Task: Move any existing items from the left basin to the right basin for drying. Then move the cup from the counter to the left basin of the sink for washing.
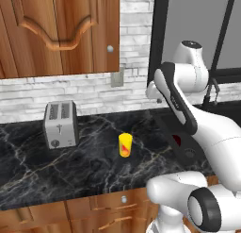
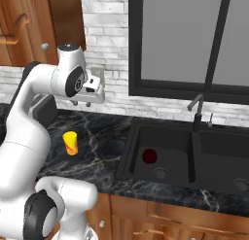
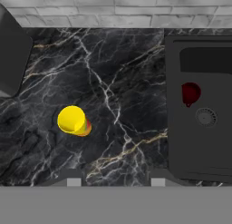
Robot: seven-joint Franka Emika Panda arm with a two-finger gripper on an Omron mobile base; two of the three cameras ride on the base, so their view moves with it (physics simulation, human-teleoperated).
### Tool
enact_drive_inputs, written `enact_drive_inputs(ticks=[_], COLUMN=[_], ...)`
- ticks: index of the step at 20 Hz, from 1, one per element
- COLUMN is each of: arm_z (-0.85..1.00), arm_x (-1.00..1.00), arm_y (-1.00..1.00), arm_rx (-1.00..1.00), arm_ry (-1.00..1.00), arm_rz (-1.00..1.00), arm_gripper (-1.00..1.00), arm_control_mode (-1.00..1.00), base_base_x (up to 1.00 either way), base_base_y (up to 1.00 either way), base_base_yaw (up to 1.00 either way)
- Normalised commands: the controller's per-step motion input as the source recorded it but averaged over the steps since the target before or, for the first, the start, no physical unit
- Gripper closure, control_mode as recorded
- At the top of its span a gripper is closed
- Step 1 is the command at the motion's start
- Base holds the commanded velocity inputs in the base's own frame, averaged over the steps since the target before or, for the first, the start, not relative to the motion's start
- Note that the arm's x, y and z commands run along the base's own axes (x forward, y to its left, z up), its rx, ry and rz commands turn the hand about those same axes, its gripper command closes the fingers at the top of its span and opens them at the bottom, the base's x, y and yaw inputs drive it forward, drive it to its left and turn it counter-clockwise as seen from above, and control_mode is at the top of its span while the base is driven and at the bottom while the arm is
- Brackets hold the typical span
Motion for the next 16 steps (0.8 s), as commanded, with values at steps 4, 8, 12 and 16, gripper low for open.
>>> enact_drive_inputs(ticks=[4, 8, 12, 16], arm_z=[0.00, 0.00, 0.00, 0.00], arm_x=[0.00, 0.00, 0.00, 0.00], arm_y=[0.00, 0.00, 0.00, 0.00], arm_rx=[0.00, 0.00, 0.00, 0.00], arm_ry=[0.00, 0.00, 0.00, 0.00], arm_rz=[0.00, 0.00, 0.00, 0.00], arm_gripper=[-1.00, -1.00, -1.00, -1.00], arm_control_mode=[1.00, 1.00, 1.00, 1.00], base_base_x=[0.00, 0.00, 0.00, 0.00], base_base_y=[-0.11, -0.34, -0.42, -0.44], base_base_yaw=[0.00, 0.00, 0.00, 0.00])
